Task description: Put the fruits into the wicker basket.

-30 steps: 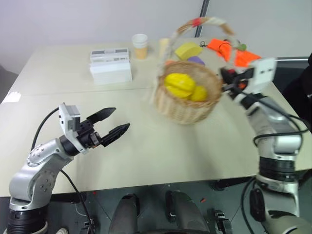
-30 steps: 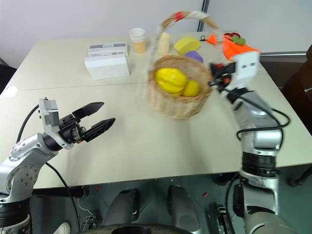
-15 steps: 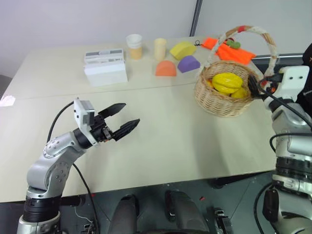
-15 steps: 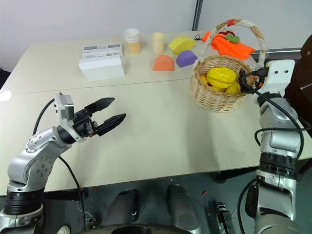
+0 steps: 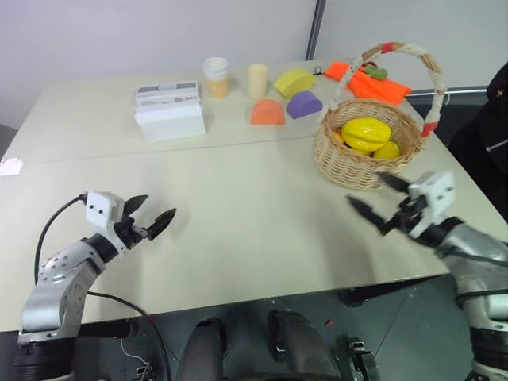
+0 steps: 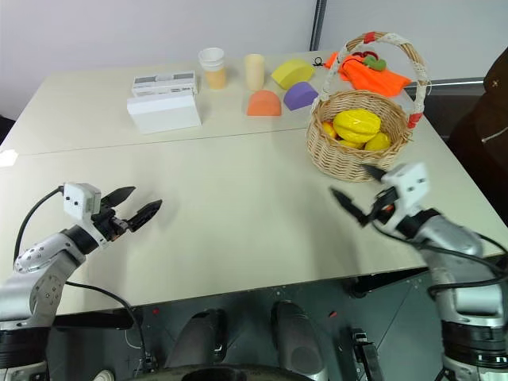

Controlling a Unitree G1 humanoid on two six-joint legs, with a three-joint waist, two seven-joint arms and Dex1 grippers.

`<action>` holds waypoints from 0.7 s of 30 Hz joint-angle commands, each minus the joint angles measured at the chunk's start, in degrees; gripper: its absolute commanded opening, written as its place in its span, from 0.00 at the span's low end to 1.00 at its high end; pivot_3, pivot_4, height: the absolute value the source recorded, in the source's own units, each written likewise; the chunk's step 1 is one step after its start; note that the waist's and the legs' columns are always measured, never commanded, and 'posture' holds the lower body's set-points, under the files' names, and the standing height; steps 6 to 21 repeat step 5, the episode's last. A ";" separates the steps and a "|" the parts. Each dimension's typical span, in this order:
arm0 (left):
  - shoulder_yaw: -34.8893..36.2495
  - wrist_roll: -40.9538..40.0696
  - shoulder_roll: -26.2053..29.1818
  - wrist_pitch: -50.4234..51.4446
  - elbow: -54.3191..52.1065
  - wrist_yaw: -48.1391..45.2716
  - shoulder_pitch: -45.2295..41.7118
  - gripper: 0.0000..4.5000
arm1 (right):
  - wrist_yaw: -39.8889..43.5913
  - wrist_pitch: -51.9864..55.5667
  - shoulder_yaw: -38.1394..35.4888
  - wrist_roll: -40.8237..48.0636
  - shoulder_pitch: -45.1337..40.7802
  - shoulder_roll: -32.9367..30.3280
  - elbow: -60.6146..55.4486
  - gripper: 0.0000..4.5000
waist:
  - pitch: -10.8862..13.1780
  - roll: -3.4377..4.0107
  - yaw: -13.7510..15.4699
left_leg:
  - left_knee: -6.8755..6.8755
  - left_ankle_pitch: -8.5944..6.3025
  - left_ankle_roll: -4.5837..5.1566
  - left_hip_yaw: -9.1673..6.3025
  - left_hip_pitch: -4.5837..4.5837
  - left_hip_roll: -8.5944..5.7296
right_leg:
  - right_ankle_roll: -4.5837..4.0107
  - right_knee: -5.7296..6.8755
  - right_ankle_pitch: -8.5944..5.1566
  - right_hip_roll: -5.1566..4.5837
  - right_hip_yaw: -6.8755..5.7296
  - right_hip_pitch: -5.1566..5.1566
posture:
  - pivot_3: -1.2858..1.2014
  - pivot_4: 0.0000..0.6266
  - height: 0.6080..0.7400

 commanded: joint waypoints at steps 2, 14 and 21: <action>3.06 1.14 -1.28 -3.41 0.21 1.16 2.62 1.00 | -0.24 -3.52 2.68 -1.51 -3.57 2.80 1.66 0.99 | 0.00 0.00 0.20 | 0.03 0.00 0.00 0.01 -0.03 -0.02 | 0.00 -0.04 0.00 -0.04 0.00 0.00 | 0.52 0.24 1.00; 3.55 1.67 -1.98 -3.18 -0.29 2.54 4.02 1.00 | -0.40 -4.00 3.70 -1.27 -5.90 4.95 4.77 0.99 | -0.01 -0.03 0.47 | 0.05 0.00 -0.01 0.02 -0.07 -0.04 | -0.01 -0.07 0.00 -0.08 0.00 0.00 | 0.52 0.24 1.00; 3.55 1.67 -1.98 -3.18 -0.29 2.54 4.02 1.00 | -0.40 -4.00 3.70 -1.27 -5.90 4.95 4.77 0.99 | -0.01 -0.03 0.47 | 0.05 0.00 -0.01 0.02 -0.07 -0.04 | -0.01 -0.07 0.00 -0.08 0.00 0.00 | 0.52 0.24 1.00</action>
